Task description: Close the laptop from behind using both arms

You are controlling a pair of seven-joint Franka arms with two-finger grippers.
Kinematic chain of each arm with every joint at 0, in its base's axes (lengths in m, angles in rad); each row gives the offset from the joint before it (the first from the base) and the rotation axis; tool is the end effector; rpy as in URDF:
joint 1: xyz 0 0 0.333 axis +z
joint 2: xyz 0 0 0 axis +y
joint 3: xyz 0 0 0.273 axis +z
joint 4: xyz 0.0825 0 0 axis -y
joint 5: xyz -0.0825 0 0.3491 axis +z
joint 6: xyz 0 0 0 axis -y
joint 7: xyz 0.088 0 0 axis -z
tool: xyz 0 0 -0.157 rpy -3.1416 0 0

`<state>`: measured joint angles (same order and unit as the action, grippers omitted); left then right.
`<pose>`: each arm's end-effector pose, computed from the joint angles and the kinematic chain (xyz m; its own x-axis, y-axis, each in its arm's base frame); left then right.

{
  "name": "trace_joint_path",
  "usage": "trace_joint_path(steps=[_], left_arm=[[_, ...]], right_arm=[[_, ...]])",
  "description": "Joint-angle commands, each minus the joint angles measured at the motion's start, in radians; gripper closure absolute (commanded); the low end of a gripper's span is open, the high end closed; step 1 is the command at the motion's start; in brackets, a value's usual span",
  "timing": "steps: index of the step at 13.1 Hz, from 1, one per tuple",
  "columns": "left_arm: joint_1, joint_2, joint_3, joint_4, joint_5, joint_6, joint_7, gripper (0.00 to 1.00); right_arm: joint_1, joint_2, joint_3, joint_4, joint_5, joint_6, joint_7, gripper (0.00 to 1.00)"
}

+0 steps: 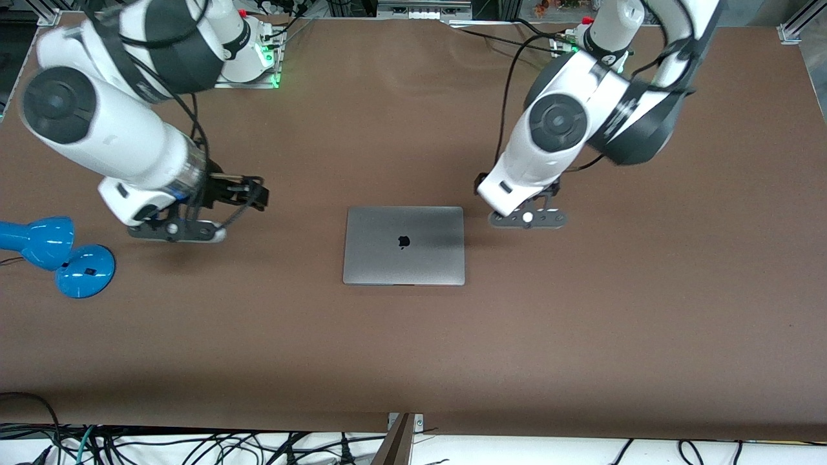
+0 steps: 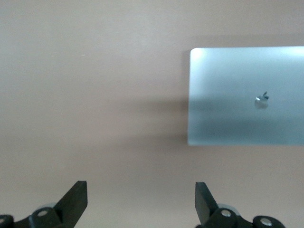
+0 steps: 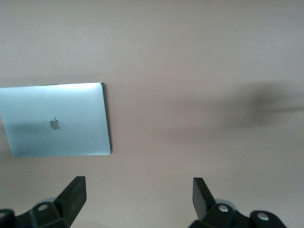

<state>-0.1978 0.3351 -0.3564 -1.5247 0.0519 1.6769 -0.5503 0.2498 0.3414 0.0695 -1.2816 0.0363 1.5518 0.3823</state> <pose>0.5081 -0.2861 0.3833 0.9852 -0.0021 -0.1711 -0.0072 -0.9996 -0.0288 0.5682 0.1882 0.4646 0.9940 -0.0652 -0.0874 -0.0680 -0.9973 -0.0289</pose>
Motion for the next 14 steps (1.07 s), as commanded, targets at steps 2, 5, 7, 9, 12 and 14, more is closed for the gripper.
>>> trace_joint_path(steps=[2,5,7,9,12,14], left_arm=[[-0.009,-0.281,0.134,-0.217,-0.087,-0.023,0.160,0.00],[-0.017,-0.416,0.238,-0.319,-0.089,-0.049,0.272,0.00],[-0.023,-0.461,0.315,-0.330,-0.087,-0.077,0.318,0.00],[-0.025,-0.498,0.405,-0.330,-0.084,-0.094,0.403,0.00],[-0.034,-0.510,0.513,-0.304,-0.072,-0.124,0.499,0.00],[-0.035,-0.505,0.539,-0.275,-0.061,-0.138,0.562,0.00]], right_arm=[[-0.079,-0.082,0.012,-0.008,-0.019,-0.061,-0.113,0.01],[-0.132,-0.120,0.007,-0.011,-0.026,-0.071,-0.236,0.01],[-0.173,-0.140,0.007,-0.015,-0.026,-0.087,-0.273,0.01],[-0.220,-0.153,0.006,-0.018,-0.026,-0.091,-0.316,0.01],[-0.241,-0.163,-0.039,-0.021,-0.027,-0.098,-0.402,0.01],[-0.242,-0.176,-0.071,-0.045,-0.027,-0.095,-0.442,0.01]])
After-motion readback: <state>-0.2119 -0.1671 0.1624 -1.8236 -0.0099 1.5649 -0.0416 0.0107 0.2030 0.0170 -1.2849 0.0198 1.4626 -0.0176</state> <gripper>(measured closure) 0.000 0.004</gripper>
